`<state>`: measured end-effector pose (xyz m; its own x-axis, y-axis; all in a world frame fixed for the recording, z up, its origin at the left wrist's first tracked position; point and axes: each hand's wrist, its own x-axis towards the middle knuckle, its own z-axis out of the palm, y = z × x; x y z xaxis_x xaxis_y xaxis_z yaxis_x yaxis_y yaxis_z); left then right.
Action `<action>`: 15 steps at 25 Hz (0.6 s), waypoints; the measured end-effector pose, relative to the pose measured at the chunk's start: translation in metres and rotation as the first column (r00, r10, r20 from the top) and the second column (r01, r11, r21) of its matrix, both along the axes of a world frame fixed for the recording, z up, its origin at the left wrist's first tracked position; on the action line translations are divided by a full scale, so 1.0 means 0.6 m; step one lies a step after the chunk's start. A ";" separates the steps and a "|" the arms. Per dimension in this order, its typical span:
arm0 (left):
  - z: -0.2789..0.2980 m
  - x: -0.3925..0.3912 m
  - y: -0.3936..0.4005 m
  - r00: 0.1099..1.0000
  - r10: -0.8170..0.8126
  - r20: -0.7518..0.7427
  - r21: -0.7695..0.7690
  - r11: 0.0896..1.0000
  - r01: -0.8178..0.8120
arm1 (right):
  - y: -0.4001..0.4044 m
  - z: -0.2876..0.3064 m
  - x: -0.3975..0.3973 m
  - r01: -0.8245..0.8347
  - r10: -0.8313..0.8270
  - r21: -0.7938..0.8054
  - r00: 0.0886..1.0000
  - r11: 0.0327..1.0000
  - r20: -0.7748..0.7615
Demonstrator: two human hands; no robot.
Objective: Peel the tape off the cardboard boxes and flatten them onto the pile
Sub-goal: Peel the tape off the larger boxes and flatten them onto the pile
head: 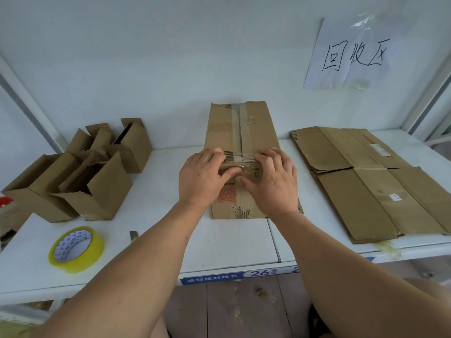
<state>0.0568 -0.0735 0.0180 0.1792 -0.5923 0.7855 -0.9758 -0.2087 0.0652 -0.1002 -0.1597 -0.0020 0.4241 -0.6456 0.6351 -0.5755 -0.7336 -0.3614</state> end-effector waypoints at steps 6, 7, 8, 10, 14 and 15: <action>0.003 -0.002 -0.005 0.999 0.023 0.036 -0.011 1.000 -0.022 | 0.006 -0.002 0.013 0.034 -0.034 -0.006 0.999 0.999 0.037; 0.003 -0.002 -0.006 0.999 0.028 0.038 -0.010 1.000 -0.027 | 0.004 -0.003 0.011 0.032 -0.031 -0.015 0.999 0.999 0.038; 0.004 -0.003 -0.007 0.999 0.034 0.040 -0.012 0.999 -0.034 | 0.004 -0.004 0.011 0.034 -0.033 -0.023 0.999 0.999 0.040; 0.008 -0.004 -0.008 0.998 0.044 0.042 -0.018 0.999 -0.043 | 0.004 -0.005 0.012 0.035 -0.033 -0.034 0.998 0.999 0.044; 0.017 -0.004 -0.009 0.999 0.026 0.024 -0.016 1.000 -0.026 | 0.003 -0.006 0.009 0.037 -0.035 -0.049 0.999 0.998 0.039; 0.017 -0.001 -0.006 1.000 -0.004 0.031 -0.006 1.000 0.004 | 0.004 -0.006 0.009 0.039 -0.037 -0.052 0.999 0.998 0.035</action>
<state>0.0563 -0.0768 0.0281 0.1525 -0.5885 0.7940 -0.9782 -0.2047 0.0361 -0.0949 -0.1574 -0.0053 0.3777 -0.6263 0.6820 -0.5914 -0.7299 -0.3428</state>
